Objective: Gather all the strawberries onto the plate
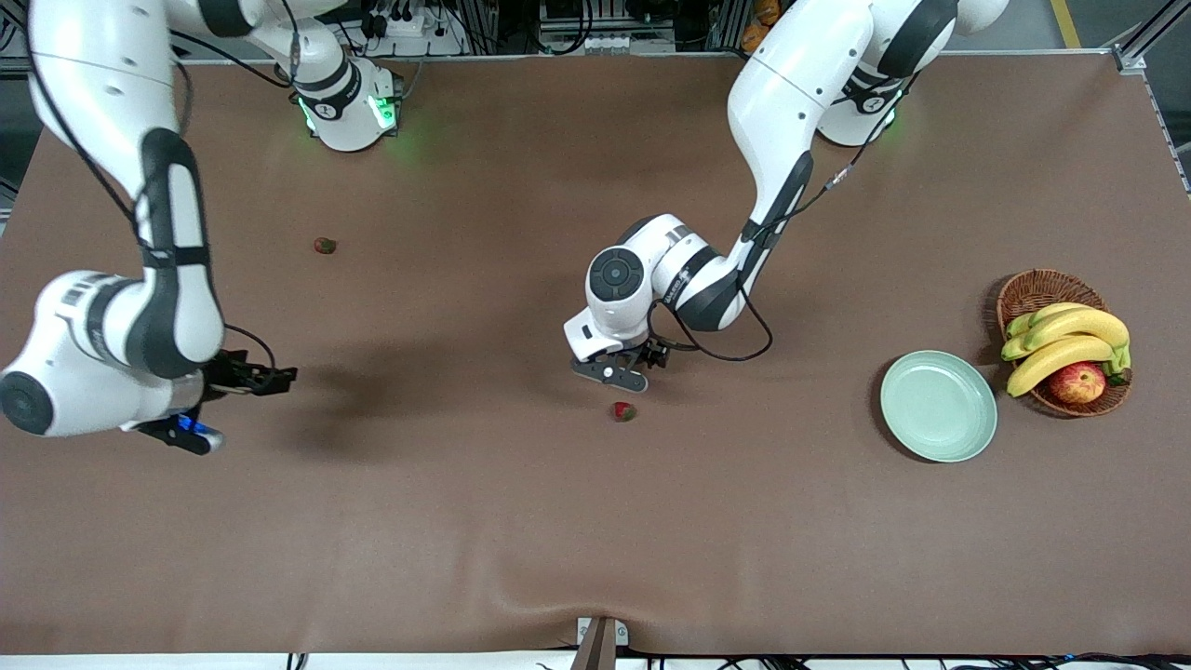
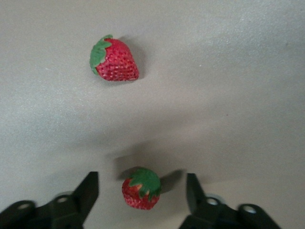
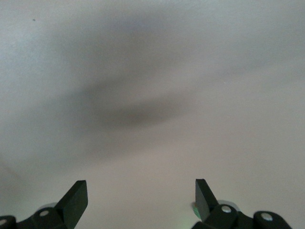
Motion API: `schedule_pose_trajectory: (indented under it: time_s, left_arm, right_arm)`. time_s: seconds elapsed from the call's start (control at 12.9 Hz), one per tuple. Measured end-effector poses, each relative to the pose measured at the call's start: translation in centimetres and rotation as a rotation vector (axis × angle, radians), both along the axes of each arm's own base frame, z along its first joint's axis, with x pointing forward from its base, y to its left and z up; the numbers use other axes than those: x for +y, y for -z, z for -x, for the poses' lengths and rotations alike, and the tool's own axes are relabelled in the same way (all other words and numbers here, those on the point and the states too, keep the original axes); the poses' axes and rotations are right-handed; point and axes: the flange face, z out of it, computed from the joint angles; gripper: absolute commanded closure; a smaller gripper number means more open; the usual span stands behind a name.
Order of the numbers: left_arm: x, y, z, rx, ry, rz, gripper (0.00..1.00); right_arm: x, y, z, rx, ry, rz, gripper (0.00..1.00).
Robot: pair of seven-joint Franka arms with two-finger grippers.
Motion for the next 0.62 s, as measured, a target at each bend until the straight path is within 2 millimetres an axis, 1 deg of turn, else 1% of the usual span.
schedule_pose_trajectory:
  time_s: [0.08, 0.16, 0.23, 0.31, 0.47, 0.54, 0.62]
  left_arm:
    - [0.0, 0.0, 0.0, 0.000, -0.007, -0.001, 0.88]
    - [0.0, 0.1, 0.0, -0.001, -0.027, -0.001, 1.00]
    - [0.0, 0.1, 0.0, -0.001, -0.040, -0.002, 1.00]
    - [0.1, 0.1, 0.0, -0.003, -0.046, -0.003, 1.00]
    - [0.1, 0.0, -0.1, -0.004, -0.057, -0.003, 1.00]
    - [0.4, -0.3, -0.4, -0.008, -0.069, -0.004, 1.00]
    - [1.3, -1.4, -1.6, -0.014, -0.103, -0.011, 1.00]
  right_arm:
    - [-1.0, -1.5, 0.6, -0.020, -0.007, -0.011, 0.00]
    - [-1.6, -2.5, 1.5, -0.051, -0.006, -0.014, 0.00]
    - [-1.7, -2.7, 2.7, -0.092, -0.006, -0.006, 0.00]
    - [-1.2, -2.2, 4.4, -0.133, -0.020, 0.013, 0.00]
    - [0.6, -0.3, 8.6, -0.182, -0.061, 0.039, 0.00]
    - [1.1, 0.6, 10.9, -0.195, -0.071, 0.045, 0.00]
    - [1.2, 1.4, 12.9, -0.201, -0.070, 0.048, 0.00]
